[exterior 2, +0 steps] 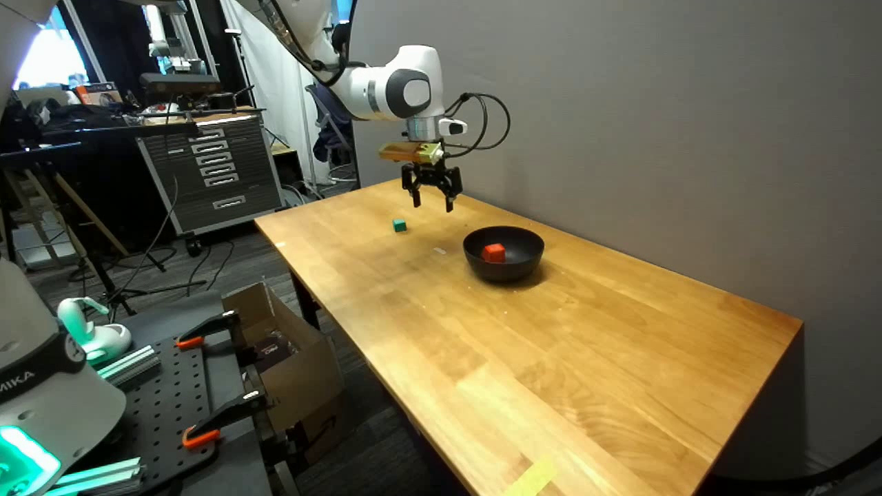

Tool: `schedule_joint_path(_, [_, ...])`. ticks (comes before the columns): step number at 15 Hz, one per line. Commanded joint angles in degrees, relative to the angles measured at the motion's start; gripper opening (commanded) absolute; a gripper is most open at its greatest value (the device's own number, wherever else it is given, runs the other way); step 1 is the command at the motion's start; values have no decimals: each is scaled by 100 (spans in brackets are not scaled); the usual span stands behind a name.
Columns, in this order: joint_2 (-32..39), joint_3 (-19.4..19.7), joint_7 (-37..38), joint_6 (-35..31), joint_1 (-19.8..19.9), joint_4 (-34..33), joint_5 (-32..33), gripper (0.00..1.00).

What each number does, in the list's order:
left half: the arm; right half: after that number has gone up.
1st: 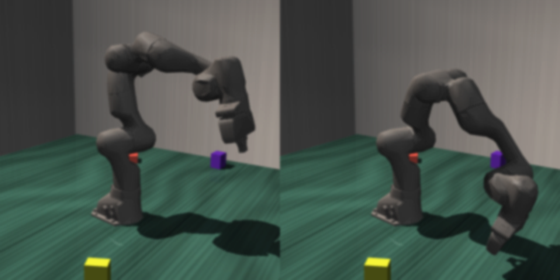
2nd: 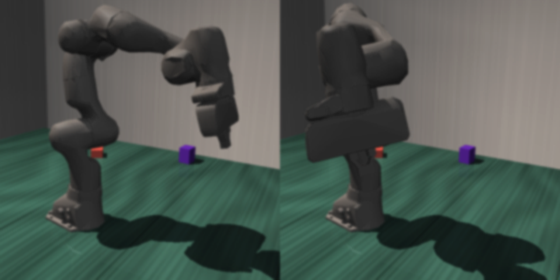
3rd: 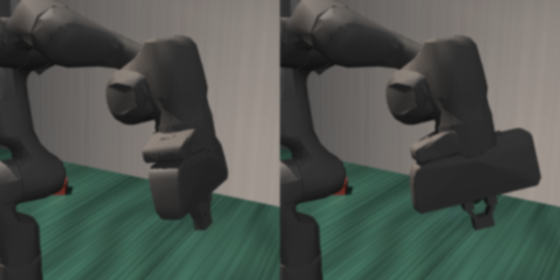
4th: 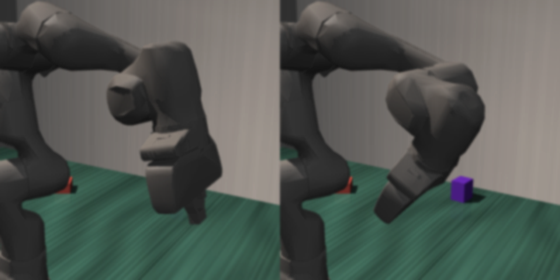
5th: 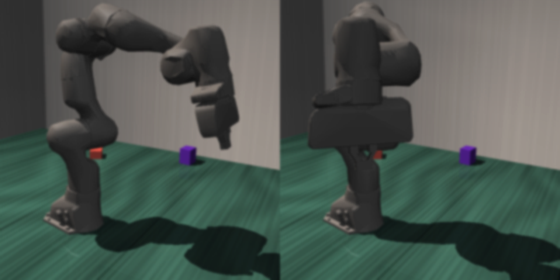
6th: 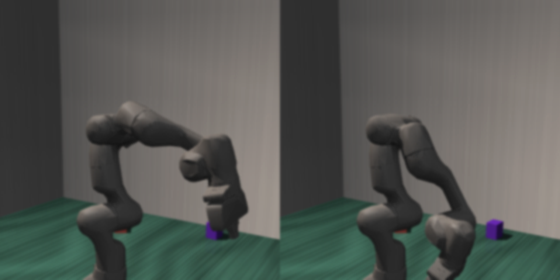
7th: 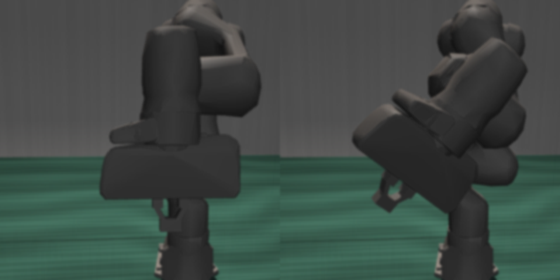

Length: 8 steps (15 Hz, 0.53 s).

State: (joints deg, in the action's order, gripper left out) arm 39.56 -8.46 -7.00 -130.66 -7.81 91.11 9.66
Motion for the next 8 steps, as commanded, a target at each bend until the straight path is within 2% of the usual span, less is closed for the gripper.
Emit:
schedule_joint_path(1, [174,-237,-490,288,-161,-334,-198,100])
schedule_joint_path(8, [928,-429,-1141,610,-561,-932,-85,100])
